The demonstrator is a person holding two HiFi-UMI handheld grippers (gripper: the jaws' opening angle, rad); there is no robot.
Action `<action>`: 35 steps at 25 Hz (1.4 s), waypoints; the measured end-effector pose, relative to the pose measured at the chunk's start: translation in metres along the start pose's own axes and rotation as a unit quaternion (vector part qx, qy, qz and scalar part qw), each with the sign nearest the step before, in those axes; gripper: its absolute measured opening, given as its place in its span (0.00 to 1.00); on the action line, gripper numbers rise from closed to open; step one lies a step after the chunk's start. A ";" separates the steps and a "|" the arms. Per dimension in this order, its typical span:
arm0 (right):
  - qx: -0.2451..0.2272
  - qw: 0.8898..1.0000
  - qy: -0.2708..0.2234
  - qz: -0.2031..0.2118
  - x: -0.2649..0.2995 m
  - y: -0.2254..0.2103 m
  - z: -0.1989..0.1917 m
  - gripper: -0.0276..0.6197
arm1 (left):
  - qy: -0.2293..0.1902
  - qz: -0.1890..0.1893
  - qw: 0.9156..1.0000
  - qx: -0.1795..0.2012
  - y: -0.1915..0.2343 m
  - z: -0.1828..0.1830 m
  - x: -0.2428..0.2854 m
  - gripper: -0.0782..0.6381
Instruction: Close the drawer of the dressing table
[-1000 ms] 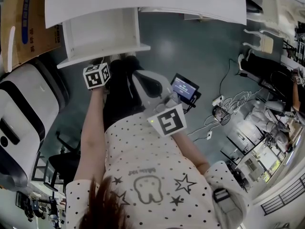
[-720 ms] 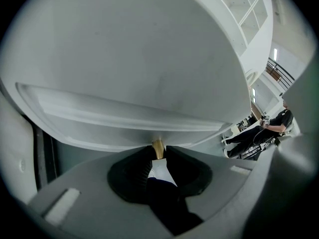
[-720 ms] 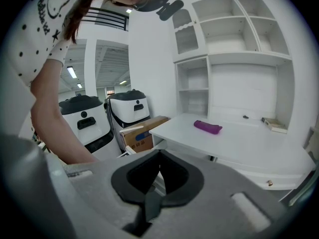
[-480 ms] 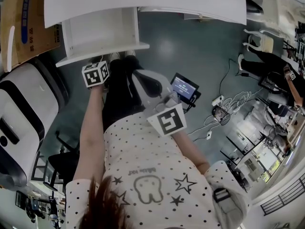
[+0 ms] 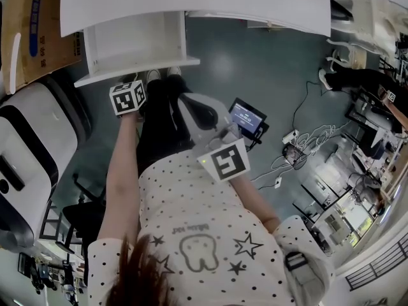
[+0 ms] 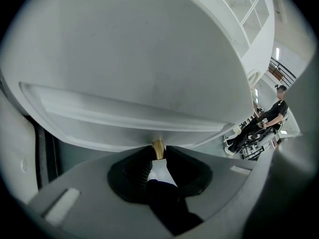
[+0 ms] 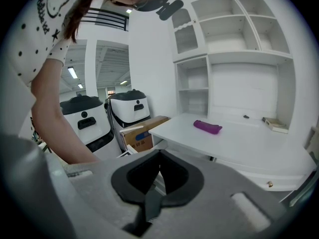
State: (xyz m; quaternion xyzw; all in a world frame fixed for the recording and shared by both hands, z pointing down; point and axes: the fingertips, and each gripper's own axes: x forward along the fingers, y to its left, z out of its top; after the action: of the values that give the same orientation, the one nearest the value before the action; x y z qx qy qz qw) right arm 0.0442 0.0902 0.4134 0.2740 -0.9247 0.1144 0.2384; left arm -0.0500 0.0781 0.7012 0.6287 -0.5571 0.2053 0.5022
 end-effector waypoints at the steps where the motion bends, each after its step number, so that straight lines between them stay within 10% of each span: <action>1: 0.001 1.000 0.000 0.000 0.000 0.000 0.000 0.04 | 0.000 0.001 1.000 0.001 0.000 0.000 0.000 0.23; 35: -0.003 1.000 0.014 0.012 0.007 -0.012 -0.001 0.04 | -0.006 0.015 1.000 -0.011 0.003 0.019 0.011 0.23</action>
State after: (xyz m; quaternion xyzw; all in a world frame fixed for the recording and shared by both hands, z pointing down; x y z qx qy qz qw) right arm 0.0460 0.0779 0.4181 0.2604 -0.9248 0.1181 0.2510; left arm -0.0553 0.0572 0.7035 0.6162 -0.5716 0.2023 0.5026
